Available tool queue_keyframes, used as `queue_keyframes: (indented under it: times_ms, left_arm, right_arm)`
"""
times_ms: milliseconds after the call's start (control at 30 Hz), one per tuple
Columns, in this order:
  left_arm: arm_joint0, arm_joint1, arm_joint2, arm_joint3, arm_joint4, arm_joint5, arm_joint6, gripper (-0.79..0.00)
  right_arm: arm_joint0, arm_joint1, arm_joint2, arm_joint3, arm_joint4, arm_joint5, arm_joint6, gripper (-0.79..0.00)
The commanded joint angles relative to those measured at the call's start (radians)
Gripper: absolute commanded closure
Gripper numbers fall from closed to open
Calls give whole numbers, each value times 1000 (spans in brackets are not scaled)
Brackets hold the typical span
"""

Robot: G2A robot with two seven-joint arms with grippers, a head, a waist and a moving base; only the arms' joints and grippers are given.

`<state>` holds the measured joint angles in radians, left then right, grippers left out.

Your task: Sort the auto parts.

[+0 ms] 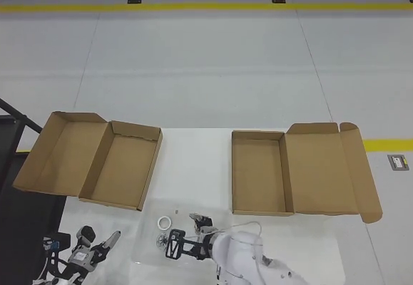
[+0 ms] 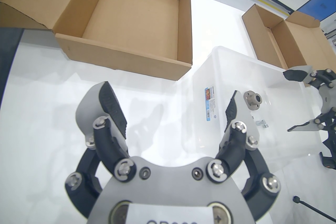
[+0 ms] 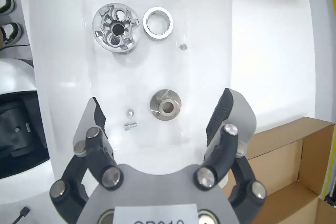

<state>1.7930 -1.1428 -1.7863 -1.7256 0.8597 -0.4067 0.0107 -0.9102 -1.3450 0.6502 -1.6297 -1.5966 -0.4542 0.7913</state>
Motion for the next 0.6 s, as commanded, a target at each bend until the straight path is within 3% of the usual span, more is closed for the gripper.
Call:
queue_keyframes:
  times_ms: [0, 133, 200, 467, 567]
  left_arm:
    - [0, 0, 0, 0, 0, 0, 0, -785]
    - [0, 0, 0, 0, 0, 0, 0, -785]
    - [0, 0, 0, 0, 0, 0, 0, -785]
    - [0, 0, 0, 0, 0, 0, 0, -785]
    - [0, 0, 0, 0, 0, 0, 0, -785]
  right_arm:
    - [6, -6, -8, 16, -1, -1, 20, -696]
    - [30, -21, -21, 58, 7, 0, 71, -785]
    - [43, -30, -28, 80, 12, 5, 89, -785]
    - [93, -61, -43, 180, 32, 6, 100, -323]
    - [109, -71, -47, 208, 36, 8, 107, -320]
